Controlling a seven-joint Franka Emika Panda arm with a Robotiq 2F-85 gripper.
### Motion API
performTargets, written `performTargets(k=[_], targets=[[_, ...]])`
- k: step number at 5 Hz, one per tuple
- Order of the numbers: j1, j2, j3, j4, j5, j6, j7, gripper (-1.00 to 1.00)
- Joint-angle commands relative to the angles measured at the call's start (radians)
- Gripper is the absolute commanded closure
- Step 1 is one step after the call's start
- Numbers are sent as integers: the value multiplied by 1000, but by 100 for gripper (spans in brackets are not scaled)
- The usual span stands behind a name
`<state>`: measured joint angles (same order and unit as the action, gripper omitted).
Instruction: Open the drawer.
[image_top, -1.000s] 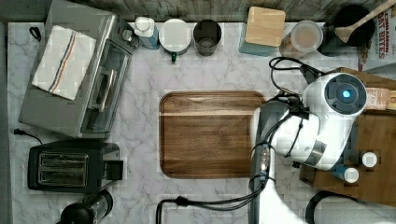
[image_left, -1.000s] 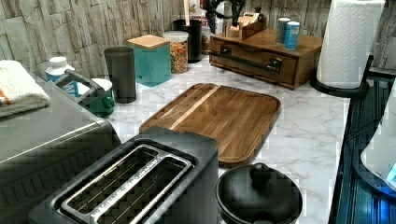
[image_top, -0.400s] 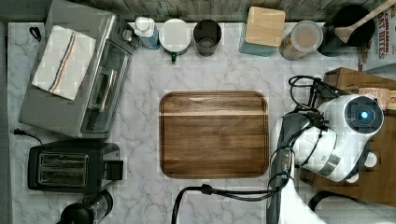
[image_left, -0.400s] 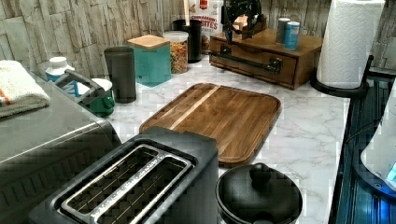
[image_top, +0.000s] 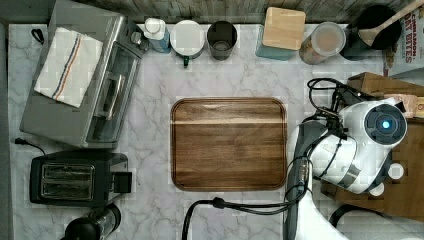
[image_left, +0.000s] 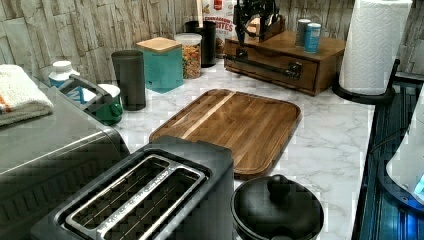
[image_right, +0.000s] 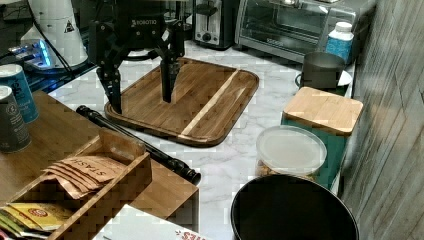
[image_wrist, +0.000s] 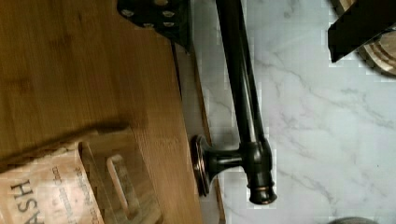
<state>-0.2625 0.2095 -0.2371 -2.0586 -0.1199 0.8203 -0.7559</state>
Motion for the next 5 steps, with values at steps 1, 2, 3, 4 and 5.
performTargets(k=[1,2,3,4,5], targets=[[-12,65,8,24,-33,32,-109,-100],[11,71,-5,-5,-74,67,-34,-100],[8,70,-3,-45,-81,95,-13,-100],[6,71,4,-57,-48,76,-13,-100],[-11,95,10,-78,-23,142,-57,-100]])
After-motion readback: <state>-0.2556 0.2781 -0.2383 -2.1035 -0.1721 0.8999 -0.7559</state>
